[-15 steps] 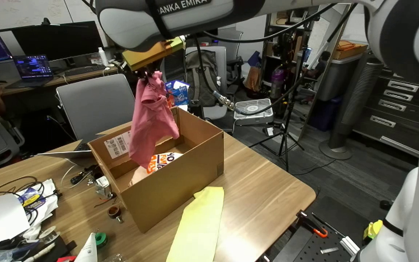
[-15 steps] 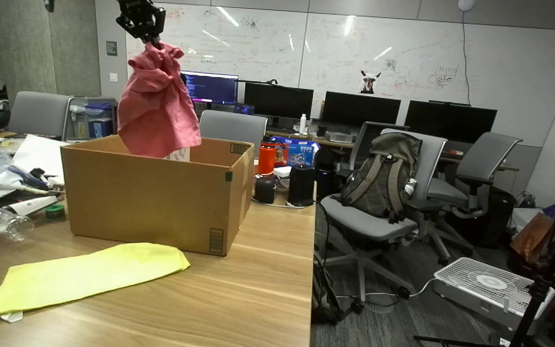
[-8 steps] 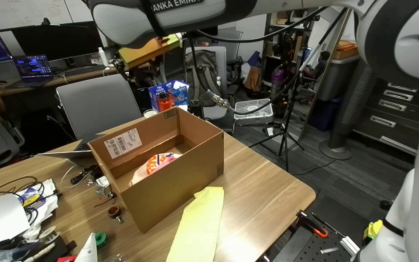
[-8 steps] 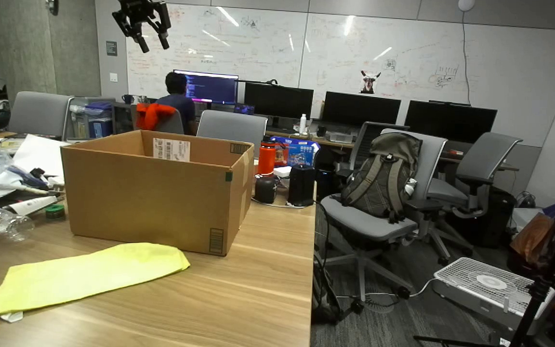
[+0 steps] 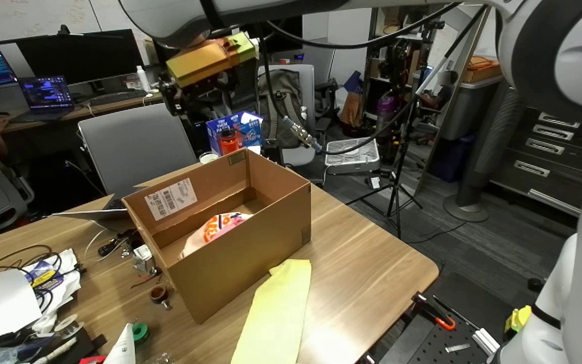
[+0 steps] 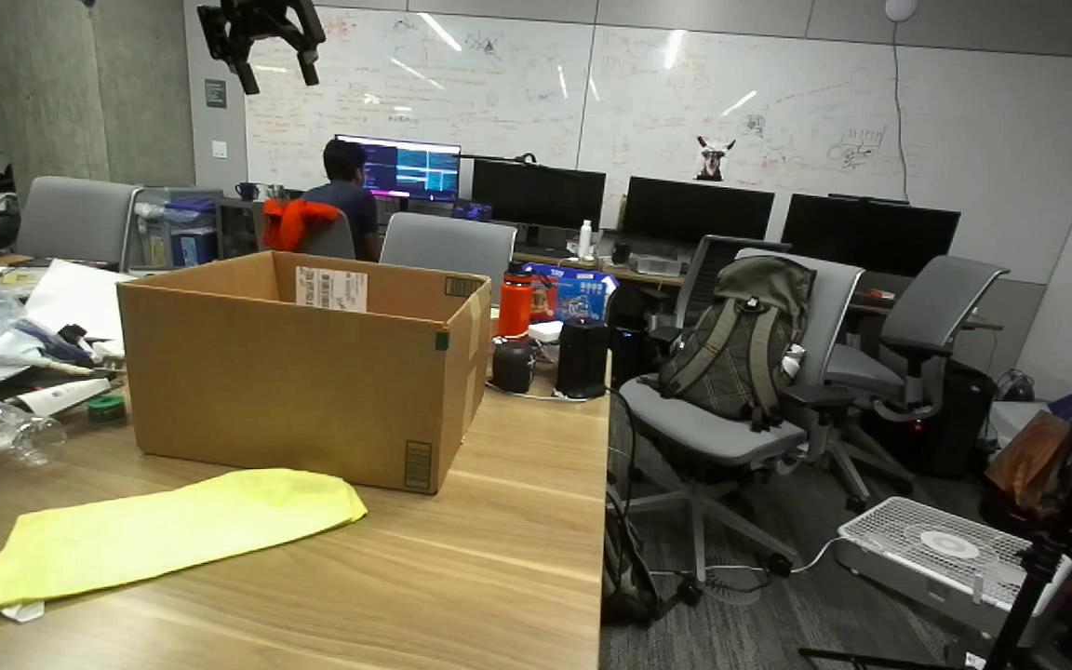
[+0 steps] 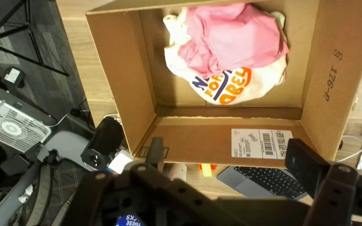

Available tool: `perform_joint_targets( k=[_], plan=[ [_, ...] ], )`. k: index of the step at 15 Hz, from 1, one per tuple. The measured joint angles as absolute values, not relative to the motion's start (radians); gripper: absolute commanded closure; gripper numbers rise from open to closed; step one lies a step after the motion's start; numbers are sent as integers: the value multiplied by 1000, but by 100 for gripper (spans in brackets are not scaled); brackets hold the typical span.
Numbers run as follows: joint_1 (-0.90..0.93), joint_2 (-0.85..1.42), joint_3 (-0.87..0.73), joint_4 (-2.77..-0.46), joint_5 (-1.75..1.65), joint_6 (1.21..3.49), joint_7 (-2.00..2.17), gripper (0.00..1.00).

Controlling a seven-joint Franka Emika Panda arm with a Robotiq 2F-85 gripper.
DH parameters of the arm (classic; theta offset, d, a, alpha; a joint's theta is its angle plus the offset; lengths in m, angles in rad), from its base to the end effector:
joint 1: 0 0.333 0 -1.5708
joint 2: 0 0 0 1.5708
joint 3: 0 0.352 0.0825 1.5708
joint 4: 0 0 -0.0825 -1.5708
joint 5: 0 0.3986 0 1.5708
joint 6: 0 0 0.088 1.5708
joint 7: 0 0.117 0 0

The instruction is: Put the three objects into the cardboard box

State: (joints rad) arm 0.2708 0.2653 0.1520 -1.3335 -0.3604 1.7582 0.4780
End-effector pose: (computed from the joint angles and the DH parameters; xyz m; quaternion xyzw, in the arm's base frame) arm 0.6381 0.2322 0.6275 0.9840 -0.0123 0.1409 0.1084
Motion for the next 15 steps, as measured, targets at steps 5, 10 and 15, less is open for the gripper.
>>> perform_joint_targets(
  k=[5, 10, 15],
  plan=[
    [268, 215, 155, -1332, -283, 1607, 462, 0],
    [259, 175, 154, -1342, -251, 1541, 456, 0],
    [247, 124, 153, -1385, -214, 1518, 437, 0]
  ],
)
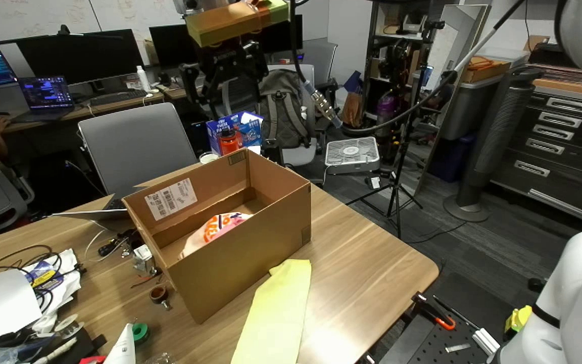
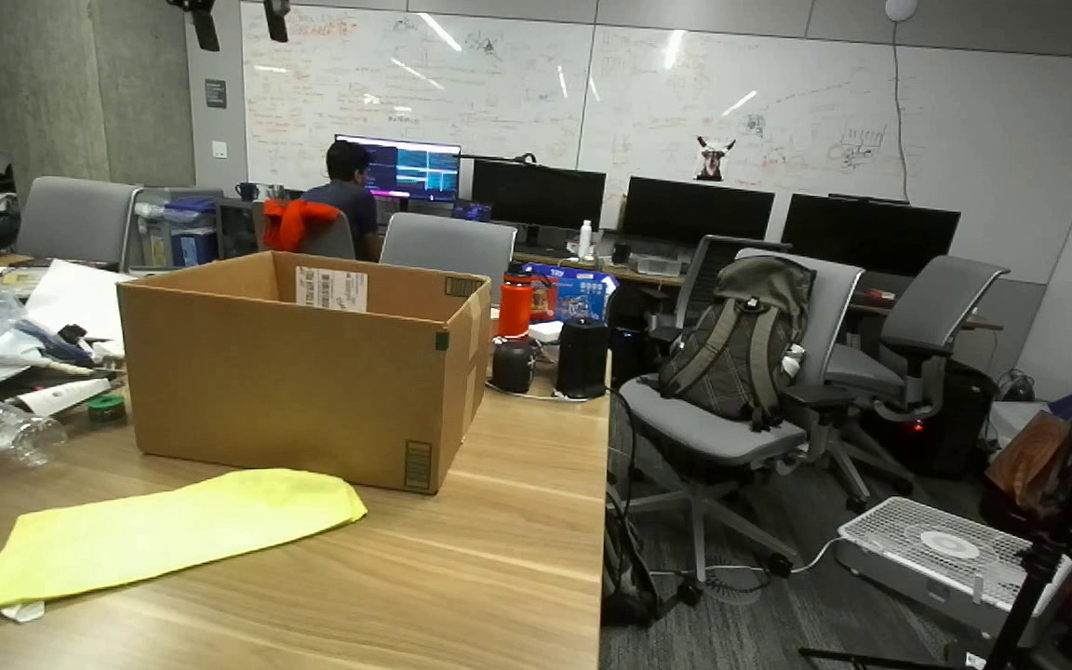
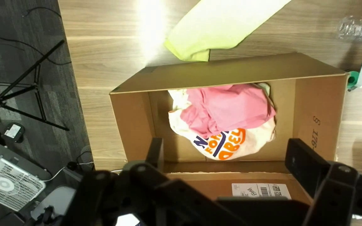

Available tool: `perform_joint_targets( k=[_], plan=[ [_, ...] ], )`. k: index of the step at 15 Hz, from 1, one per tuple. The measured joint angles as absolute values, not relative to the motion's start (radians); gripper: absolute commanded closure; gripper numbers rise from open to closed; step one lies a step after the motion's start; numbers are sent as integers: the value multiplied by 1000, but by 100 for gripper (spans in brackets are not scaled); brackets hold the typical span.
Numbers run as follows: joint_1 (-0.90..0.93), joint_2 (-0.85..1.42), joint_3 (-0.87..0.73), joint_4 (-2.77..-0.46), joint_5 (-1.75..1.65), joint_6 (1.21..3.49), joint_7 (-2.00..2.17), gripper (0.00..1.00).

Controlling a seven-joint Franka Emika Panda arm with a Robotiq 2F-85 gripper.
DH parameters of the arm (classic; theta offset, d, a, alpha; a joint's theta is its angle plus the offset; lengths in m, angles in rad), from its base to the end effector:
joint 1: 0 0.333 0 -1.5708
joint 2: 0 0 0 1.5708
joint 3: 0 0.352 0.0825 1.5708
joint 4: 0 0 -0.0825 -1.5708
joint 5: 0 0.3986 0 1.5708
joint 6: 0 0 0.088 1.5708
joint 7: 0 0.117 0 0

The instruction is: Put the three objects into the cardboard box

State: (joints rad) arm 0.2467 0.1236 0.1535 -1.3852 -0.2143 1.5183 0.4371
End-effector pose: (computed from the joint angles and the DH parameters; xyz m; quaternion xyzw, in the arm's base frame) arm 0.5713 0.2060 0.6661 0.9949 -0.0252 0.0445 0.0868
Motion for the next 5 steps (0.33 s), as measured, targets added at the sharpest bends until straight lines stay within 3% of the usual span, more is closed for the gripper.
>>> perform_joint_targets(
  k=[5],
  plan=[
    [222, 19, 149, -1496, -148, 1508, 407, 0]
  ],
)
